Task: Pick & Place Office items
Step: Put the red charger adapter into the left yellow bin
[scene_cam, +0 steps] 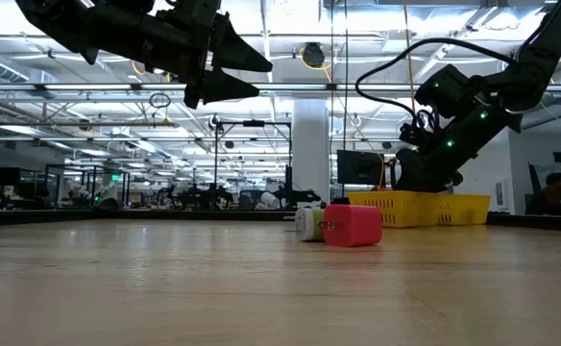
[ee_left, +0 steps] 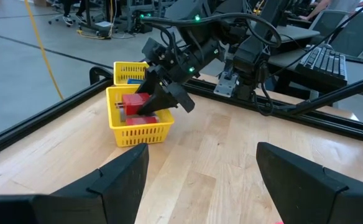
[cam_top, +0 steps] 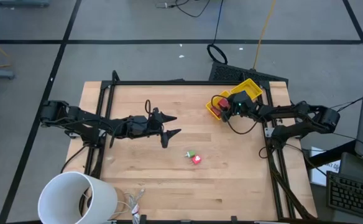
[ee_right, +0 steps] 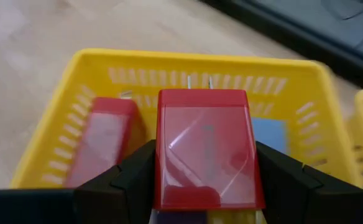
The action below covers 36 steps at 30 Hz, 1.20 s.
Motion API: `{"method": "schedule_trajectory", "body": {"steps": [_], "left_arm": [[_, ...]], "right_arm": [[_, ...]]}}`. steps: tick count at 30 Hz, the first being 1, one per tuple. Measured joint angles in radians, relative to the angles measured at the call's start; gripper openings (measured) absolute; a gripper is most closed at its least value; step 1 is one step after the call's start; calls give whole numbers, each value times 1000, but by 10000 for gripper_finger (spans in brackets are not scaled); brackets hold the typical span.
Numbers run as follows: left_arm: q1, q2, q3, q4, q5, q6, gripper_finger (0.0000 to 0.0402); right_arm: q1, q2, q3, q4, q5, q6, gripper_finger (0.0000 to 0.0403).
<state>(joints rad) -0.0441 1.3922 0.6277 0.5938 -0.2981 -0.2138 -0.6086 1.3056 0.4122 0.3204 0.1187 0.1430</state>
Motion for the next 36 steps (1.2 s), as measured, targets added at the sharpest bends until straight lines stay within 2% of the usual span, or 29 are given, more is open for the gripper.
{"method": "schedule_trajectory", "body": {"steps": [5,12,14,18,21,27,36], "left_arm": [[0,0,0,0,0,0,296],[0,0,0,0,0,0,296],[0,0,0,0,0,0,296],[0,0,0,0,0,0,296],[0,0,0,0,0,0,296],[0,0,0,0,0,0,296],[0,0,0,0,0,0,296]], "right_arm": [[0,0,0,5,-113,2,212],[0,0,0,7,-120,2,212],[0,0,0,8,-96,0,212],[1,0,0,1,29,-6,212],[2,0,0,-4,33,-5,212],[2,0,0,9,-122,6,212],[2,0,0,10,-121,10,212]]}}
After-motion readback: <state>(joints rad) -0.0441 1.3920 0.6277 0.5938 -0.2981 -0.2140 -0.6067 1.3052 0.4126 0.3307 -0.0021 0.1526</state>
